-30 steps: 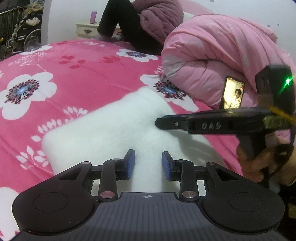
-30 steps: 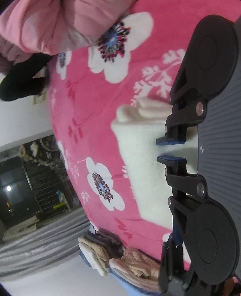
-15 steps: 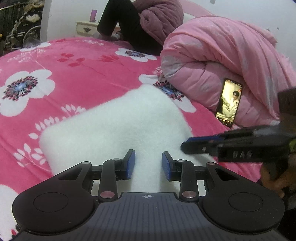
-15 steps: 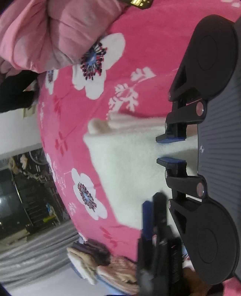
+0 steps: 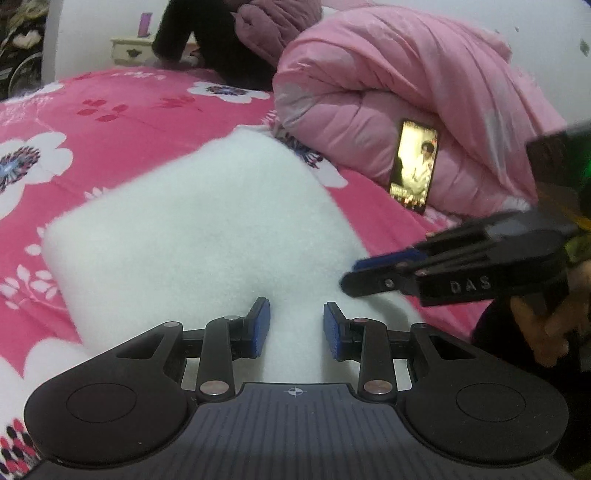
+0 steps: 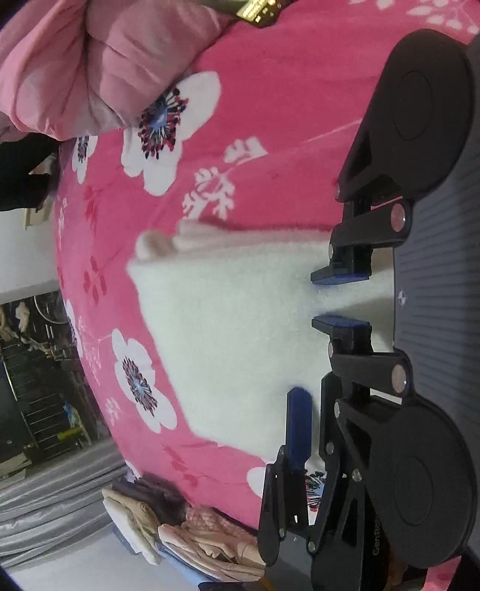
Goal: Fold clothes
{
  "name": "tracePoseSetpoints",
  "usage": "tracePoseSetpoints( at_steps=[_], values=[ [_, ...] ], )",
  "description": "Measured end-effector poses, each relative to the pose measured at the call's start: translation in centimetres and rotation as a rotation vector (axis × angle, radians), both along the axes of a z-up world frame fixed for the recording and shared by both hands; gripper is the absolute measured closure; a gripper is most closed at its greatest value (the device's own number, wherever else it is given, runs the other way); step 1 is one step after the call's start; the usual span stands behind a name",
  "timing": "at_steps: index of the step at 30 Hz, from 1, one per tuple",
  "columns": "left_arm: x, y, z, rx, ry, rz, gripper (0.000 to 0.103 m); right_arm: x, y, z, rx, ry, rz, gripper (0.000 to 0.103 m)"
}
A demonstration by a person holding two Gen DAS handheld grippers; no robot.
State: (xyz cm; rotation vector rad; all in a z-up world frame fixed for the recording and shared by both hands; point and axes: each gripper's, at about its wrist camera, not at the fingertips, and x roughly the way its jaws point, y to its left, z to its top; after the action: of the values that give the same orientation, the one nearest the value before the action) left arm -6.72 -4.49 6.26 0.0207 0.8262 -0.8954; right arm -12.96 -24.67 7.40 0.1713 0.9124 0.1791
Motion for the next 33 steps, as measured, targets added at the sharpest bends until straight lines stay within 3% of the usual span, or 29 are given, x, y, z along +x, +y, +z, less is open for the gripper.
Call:
tracePoseSetpoints(
  at_steps=[4,7,10,14,17,19,21,23,27,30,33],
  values=[
    [-1.0,1.0,1.7,-0.042,-0.013,-0.054,0.071,-2.0,1.2,2.5,-0.057,-0.013,0.045,0.084],
    [-1.6,0.4,1.3,-0.029,0.015,-0.116,0.071,-1.6,1.3,0.5,-0.116,0.055,0.058,0.082],
    [-1.8,-1.2,-1.1,0.041,0.007,-0.111,0.071,-0.8,0.4,-1.7,-0.064,0.091,0.038,0.081],
    [-1.9,-0.6,0.2,0.011,0.027,-0.101,0.071,-1.6,0.6,0.2,-0.078,0.095,0.042,0.081],
    [-2.7,0.3,1.4,-0.011,0.014,-0.161,0.071,-3.0,2.1,1.7,-0.151,0.090,0.115,0.079],
    [-3.3,-0.1,1.3,0.002,0.022,-0.205,0.071,-3.5,3.0,1.5,-0.201,0.113,0.165,0.079],
    [-3.6,-1.0,0.0,0.058,0.024,-0.222,0.071,-3.3,3.4,-0.6,-0.234,0.159,0.188,0.078],
    [-3.8,-1.6,-1.1,0.076,0.005,-0.216,0.071,-2.9,2.9,-2.1,-0.200,0.172,0.162,0.077],
    [-3.5,-1.0,0.4,0.068,0.024,-0.218,0.071,-3.5,2.6,-0.8,-0.193,0.180,0.162,0.077],
    [-4.4,0.1,1.2,0.069,0.027,-0.278,0.071,-5.1,3.9,0.7,-0.258,0.184,0.229,0.076],
    [-5.5,0.1,0.0,0.114,0.055,-0.362,0.071,-5.6,4.7,-0.3,-0.271,0.241,0.298,0.069]
  ],
)
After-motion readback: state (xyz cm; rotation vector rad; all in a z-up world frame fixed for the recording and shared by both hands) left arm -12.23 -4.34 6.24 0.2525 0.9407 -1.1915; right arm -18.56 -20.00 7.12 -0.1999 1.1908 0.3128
